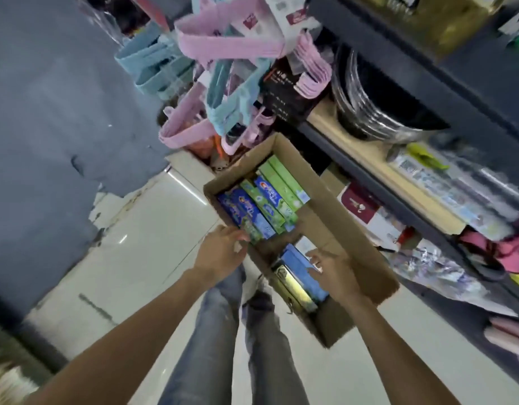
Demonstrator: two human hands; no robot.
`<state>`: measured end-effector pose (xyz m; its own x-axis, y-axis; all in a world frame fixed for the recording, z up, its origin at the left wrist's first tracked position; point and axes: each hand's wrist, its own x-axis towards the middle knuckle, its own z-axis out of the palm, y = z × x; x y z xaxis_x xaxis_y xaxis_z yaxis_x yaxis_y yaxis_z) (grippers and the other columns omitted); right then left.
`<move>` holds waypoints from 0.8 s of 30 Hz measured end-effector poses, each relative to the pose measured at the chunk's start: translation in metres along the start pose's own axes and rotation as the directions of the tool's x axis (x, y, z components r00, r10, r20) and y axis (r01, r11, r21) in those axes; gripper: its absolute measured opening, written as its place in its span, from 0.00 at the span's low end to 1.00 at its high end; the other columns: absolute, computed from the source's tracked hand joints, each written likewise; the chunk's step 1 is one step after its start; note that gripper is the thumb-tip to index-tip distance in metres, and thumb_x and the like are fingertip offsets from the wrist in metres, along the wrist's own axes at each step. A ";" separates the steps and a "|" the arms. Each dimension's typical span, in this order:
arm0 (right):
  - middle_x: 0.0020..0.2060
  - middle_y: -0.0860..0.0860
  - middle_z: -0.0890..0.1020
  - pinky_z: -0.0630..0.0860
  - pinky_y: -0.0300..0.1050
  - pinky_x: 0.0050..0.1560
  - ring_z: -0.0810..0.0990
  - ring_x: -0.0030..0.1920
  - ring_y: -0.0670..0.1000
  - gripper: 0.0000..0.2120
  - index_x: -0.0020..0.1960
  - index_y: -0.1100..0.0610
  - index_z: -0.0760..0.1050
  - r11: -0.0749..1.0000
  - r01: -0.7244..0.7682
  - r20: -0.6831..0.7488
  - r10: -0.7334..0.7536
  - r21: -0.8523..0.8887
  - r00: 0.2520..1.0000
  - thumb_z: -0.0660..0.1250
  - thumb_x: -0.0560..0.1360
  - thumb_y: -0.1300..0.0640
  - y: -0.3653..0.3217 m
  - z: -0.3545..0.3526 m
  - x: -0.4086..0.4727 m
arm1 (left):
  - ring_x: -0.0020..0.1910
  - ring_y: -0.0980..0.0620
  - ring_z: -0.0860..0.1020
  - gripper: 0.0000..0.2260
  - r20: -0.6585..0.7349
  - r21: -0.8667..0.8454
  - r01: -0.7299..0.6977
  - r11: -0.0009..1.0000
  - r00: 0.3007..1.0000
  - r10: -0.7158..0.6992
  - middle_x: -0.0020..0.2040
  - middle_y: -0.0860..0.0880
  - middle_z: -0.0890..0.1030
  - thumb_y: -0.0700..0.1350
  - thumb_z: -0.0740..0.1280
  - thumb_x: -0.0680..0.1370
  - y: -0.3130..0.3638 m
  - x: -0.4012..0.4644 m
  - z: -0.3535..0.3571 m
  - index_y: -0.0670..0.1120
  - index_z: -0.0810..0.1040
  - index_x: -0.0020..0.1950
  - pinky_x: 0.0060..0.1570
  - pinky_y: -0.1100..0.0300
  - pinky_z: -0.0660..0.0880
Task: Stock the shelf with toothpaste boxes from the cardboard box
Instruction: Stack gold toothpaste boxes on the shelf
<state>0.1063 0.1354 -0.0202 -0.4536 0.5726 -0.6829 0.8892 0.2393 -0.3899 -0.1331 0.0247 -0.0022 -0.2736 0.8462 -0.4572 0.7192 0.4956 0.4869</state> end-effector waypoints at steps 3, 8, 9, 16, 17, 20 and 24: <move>0.55 0.56 0.80 0.75 0.50 0.52 0.78 0.55 0.58 0.18 0.65 0.56 0.70 0.994 -0.015 0.109 0.027 -0.112 0.994 0.65 0.76 0.55 0.029 0.058 0.036 | 0.50 0.43 0.79 0.13 0.022 0.146 -0.054 0.988 0.998 0.052 0.49 0.49 0.82 0.50 0.63 0.69 -0.017 0.008 0.038 0.49 0.82 0.50 0.51 0.50 0.73; 0.30 0.53 0.79 0.74 0.42 0.29 0.80 0.30 0.53 0.31 0.47 0.58 0.71 0.846 0.140 0.132 -0.083 -0.515 0.988 0.82 0.50 0.54 0.058 0.138 0.084 | 0.54 0.43 0.79 0.17 0.093 0.304 -0.131 0.944 0.990 0.107 0.52 0.47 0.82 0.45 0.77 0.65 -0.053 0.032 0.081 0.48 0.82 0.54 0.60 0.40 0.69; 0.29 0.53 0.78 0.74 0.42 0.30 0.79 0.29 0.53 0.33 0.46 0.58 0.71 0.821 0.149 0.127 -0.094 -0.552 0.987 0.83 0.47 0.52 0.064 0.150 0.092 | 0.52 0.44 0.80 0.17 0.085 0.331 -0.167 0.929 0.986 0.146 0.49 0.48 0.83 0.46 0.77 0.65 -0.059 0.036 0.085 0.49 0.83 0.52 0.58 0.39 0.70; 0.57 0.57 0.76 0.69 0.51 0.54 0.75 0.56 0.59 0.34 0.65 0.58 0.67 0.842 0.137 0.181 -0.048 -0.521 0.982 0.73 0.65 0.43 0.083 0.181 0.122 | 0.52 0.48 0.78 0.15 -0.049 0.432 -0.246 0.868 0.954 0.295 0.46 0.53 0.82 0.54 0.56 0.74 -0.084 0.036 0.105 0.52 0.82 0.46 0.57 0.50 0.62; 0.60 0.57 0.73 0.67 0.52 0.56 0.73 0.59 0.59 0.33 0.66 0.58 0.63 0.862 0.122 0.186 -0.033 -0.492 0.982 0.71 0.68 0.46 0.084 0.183 0.124 | 0.54 0.49 0.77 0.15 -0.070 0.422 -0.231 0.877 0.956 0.286 0.48 0.53 0.82 0.54 0.56 0.74 -0.086 0.034 0.107 0.52 0.82 0.46 0.56 0.51 0.62; 0.62 0.58 0.71 0.67 0.53 0.57 0.72 0.60 0.59 0.32 0.66 0.58 0.61 0.919 0.005 0.142 0.056 -0.394 0.988 0.69 0.68 0.50 0.083 0.188 0.125 | 0.56 0.52 0.70 0.15 -0.119 0.386 -0.222 0.895 0.951 0.287 0.49 0.53 0.81 0.54 0.57 0.74 -0.086 0.034 0.111 0.52 0.81 0.48 0.54 0.52 0.61; 0.62 0.58 0.71 0.69 0.53 0.57 0.72 0.61 0.59 0.28 0.65 0.58 0.63 0.952 -0.159 0.048 0.177 -0.263 0.983 0.69 0.69 0.53 0.081 0.191 0.114 | 0.55 0.50 0.72 0.14 -0.103 0.394 -0.215 0.894 0.956 0.276 0.47 0.53 0.81 0.54 0.57 0.74 -0.080 0.040 0.109 0.51 0.81 0.46 0.55 0.52 0.61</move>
<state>0.1151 0.0698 -0.2475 -0.2914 0.5680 -0.7697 0.9339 0.3431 -0.1003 -0.1326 -0.0025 -0.1406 -0.1288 0.9655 -0.2264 0.9532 0.1835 0.2404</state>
